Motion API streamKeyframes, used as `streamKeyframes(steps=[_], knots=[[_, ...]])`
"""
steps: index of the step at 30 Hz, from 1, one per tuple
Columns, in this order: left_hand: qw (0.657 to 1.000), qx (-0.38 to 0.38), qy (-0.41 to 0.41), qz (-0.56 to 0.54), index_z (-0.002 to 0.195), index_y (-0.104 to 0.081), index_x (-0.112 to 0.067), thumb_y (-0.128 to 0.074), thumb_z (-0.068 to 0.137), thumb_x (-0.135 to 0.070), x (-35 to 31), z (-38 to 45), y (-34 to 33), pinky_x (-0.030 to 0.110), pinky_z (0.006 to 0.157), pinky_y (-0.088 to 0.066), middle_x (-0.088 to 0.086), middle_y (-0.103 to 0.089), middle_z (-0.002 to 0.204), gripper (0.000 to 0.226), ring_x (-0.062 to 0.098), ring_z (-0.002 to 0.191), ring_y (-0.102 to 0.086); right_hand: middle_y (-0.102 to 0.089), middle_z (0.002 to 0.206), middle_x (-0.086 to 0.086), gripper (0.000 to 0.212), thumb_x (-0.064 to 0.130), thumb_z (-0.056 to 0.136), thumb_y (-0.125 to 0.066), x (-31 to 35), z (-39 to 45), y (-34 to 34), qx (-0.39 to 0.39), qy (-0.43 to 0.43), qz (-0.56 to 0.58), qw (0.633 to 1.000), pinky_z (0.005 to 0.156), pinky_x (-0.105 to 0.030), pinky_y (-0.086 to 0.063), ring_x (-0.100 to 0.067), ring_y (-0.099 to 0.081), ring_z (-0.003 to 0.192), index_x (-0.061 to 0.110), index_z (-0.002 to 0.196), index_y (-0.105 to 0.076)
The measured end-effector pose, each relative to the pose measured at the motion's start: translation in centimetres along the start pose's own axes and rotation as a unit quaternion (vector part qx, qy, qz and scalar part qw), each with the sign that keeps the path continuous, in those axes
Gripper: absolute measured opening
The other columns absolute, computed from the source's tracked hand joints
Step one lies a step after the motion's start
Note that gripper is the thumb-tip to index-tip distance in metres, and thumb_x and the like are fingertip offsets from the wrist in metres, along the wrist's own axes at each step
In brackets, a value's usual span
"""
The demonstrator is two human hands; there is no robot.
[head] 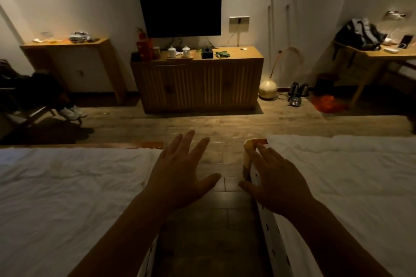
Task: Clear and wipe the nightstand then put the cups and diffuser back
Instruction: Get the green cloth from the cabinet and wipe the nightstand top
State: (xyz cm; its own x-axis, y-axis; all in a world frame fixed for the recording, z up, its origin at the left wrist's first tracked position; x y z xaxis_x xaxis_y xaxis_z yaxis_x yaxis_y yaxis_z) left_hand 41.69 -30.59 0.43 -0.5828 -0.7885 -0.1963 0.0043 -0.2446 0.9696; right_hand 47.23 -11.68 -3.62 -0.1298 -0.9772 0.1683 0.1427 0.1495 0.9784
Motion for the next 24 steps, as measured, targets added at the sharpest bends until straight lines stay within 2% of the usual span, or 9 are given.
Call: streamKeyframes(steps=[11,18,24], knots=[[0.999,0.024,0.022,0.002,0.149,0.004,-0.042,-0.037,0.078,-0.079,3.9,18.2,-1.6,0.054,0.116,-0.018,-0.002,0.01,0.161,0.089,0.024,0.147,0.007,-0.012,0.161,0.0,0.092,0.077,0.075,-0.047,-3.7,20.2,0.5,0.02,0.037,-0.002,0.999,0.113,-0.052,-0.025,-0.026,-0.015,0.146,0.038,0.148,-0.006],[0.999,0.03,0.021,-0.005,0.151,0.001,-0.039,-0.042,0.08,-0.075,11.9,32.6,-4.8,0.05,0.117,-0.015,0.0,0.005,0.162,0.09,0.025,0.148,0.005,-0.02,0.159,-0.001,0.09,0.074,0.077,-0.05,-3.8,36.9,-3.8,0.018,0.037,-0.007,0.999,0.11,-0.049,-0.03,-0.026,-0.024,0.144,0.035,0.148,-0.011],[1.0,0.02,0.008,-0.002,0.15,-0.005,-0.039,-0.042,0.078,-0.076,19.5,46.7,-4.1,0.052,0.115,-0.019,0.001,-0.001,0.162,0.089,0.026,0.147,0.0,-0.026,0.157,-0.002,0.088,0.072,0.078,-0.052,-4.6,51.6,-5.2,0.011,0.007,0.004,1.0,0.107,-0.05,-0.037,-0.026,-0.03,0.14,0.033,0.148,-0.017]])
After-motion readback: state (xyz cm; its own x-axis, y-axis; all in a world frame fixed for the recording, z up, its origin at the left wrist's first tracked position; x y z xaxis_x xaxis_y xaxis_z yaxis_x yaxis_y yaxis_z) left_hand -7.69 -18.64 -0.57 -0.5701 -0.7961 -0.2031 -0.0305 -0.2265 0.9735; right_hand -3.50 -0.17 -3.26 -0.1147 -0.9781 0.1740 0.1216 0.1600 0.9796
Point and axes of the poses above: each hand's wrist, its own z-axis towards the middle knuckle, its own y-axis out of the back of the hand, x = y × z, the point moved 10 cm from there along z, towards the middle knuckle
